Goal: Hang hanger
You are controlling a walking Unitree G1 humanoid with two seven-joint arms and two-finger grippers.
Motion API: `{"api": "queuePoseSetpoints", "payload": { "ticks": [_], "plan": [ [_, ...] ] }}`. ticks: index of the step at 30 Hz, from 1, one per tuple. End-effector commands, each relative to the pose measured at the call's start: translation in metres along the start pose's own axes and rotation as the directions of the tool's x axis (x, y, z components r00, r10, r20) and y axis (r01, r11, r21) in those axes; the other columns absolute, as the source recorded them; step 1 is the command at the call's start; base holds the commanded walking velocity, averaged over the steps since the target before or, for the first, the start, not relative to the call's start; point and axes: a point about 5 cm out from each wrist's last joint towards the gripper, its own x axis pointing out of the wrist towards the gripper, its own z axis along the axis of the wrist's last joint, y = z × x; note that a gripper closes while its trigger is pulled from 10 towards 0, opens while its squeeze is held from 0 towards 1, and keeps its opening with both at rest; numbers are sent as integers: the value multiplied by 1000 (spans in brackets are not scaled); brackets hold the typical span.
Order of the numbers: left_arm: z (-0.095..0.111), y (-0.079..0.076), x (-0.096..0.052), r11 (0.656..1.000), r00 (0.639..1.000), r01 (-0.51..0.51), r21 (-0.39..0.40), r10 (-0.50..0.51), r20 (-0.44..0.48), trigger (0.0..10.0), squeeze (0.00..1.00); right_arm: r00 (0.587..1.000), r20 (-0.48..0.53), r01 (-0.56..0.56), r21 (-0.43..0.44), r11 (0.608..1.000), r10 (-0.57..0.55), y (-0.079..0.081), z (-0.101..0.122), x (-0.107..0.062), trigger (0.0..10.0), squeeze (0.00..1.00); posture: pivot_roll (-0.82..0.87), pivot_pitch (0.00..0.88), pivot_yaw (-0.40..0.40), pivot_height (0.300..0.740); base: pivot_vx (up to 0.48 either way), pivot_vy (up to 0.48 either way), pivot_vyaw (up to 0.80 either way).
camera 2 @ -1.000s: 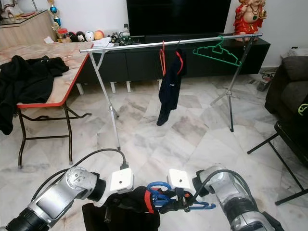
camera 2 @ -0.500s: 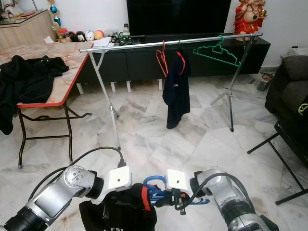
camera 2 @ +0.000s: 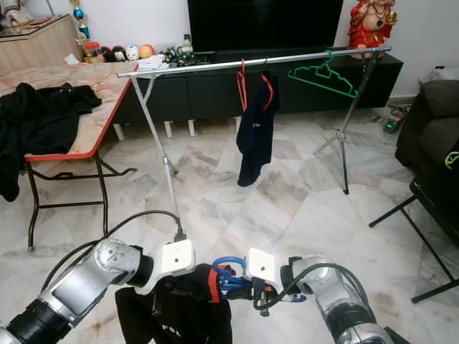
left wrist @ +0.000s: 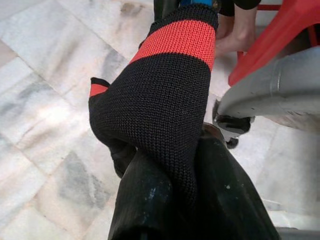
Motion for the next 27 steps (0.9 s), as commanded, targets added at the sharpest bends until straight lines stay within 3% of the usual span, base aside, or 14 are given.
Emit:
{"api": "queuePoseSetpoints", "payload": {
  "ticks": [1,4,6,12,17,23,27],
  "plan": [
    [31,5,-3,996,992,13,86,-23,122,10000,1000,998,-20,57,51,997,-56,2,-7,7,0,0,-21,44,69,740,0,0,0],
    [32,5,-3,996,991,5,86,-16,131,10000,1000,996,-17,93,60,994,-93,0,-7,6,0,0,-21,39,66,740,0,0,0],
    [33,4,-2,996,990,4,86,-16,139,10000,1000,982,8,184,119,976,-186,-5,-7,6,0,0,-19,36,68,740,0,0,0],
    [35,8,-6,997,989,-19,81,7,150,10000,1000,967,48,237,178,955,-249,-4,-10,7,0,0,-21,30,66,740,0,0,0],
    [33,16,-13,994,983,-99,54,89,159,10000,1000,924,72,344,269,900,-375,-6,-15,4,0,0,-22,23,66,740,0,0,0],
    [32,24,-20,984,970,-177,34,168,176,10000,1000,924,61,345,288,893,-376,3,-25,4,0,0,-22,16,61,740,0,0,0],
    [33,38,-22,947,930,-322,1,316,186,10000,1000,904,70,382,311,870,-422,1,-26,0,0,0,-24,13,59,740,0,0,0]
  ]
}}
